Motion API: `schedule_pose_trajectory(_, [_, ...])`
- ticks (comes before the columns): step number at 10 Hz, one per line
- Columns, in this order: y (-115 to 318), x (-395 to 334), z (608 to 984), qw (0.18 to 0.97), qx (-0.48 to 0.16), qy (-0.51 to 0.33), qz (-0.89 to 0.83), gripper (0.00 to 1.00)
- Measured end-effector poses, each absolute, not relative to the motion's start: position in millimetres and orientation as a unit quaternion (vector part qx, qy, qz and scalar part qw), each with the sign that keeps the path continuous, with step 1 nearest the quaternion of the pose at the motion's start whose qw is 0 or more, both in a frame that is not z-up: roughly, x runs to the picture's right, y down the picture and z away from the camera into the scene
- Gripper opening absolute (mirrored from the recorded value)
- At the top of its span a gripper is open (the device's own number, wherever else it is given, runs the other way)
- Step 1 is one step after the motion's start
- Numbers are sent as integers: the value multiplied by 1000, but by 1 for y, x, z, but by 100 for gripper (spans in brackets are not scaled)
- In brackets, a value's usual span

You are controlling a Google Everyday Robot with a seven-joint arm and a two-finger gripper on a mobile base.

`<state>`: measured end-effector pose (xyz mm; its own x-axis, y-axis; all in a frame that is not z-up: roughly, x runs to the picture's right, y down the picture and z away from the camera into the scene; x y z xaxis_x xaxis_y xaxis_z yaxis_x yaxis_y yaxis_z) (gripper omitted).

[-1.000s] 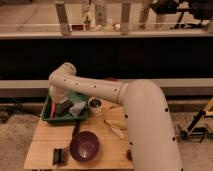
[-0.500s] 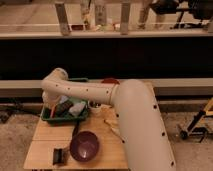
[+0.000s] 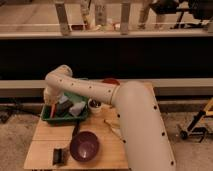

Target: Place pepper in table surface

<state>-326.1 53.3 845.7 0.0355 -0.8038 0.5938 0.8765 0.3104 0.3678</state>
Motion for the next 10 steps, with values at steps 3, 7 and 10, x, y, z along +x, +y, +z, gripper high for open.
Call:
schedule_pose_trajectory(3, [47, -324, 864, 707, -67, -368, -600, 73])
schedule_pose_trajectory(7, [46, -314, 878, 713, -83, -353, -600, 53])
schedule_pose_trajectory(10, [48, -312, 886, 715, -91, -346, -600, 46])
